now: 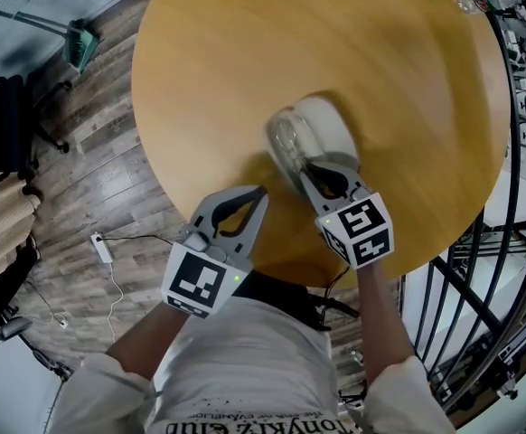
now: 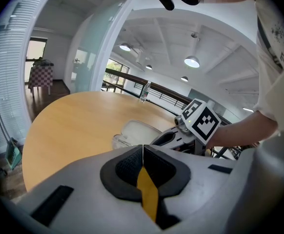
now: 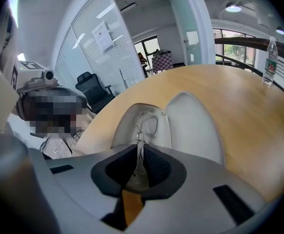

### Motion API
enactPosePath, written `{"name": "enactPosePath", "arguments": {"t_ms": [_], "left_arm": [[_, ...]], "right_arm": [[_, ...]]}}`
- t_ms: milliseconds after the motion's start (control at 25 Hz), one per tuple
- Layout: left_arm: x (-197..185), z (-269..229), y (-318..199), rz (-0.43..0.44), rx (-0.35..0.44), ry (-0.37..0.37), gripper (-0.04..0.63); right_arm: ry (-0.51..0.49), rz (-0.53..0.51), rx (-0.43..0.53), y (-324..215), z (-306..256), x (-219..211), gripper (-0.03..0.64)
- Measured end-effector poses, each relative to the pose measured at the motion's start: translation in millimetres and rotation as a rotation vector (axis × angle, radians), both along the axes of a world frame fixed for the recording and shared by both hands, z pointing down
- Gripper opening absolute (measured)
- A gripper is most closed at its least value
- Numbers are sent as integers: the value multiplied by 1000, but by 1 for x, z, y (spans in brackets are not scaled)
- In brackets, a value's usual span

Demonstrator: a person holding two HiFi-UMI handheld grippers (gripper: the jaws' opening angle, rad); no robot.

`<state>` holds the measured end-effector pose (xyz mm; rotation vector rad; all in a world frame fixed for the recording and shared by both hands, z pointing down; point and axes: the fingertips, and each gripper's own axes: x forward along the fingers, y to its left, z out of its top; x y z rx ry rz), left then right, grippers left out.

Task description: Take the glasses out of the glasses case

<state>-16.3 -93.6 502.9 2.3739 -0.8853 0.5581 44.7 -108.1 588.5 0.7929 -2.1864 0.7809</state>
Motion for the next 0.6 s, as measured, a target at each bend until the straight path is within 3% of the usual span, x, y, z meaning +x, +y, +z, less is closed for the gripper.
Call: {"name": "enactPosePath", "arguments": {"t_ms": [600], "left_arm": [[-5,5,-3,-23,-17,1,26]], "right_arm": [[19,-51,-49,1,9,-6,46]]}}
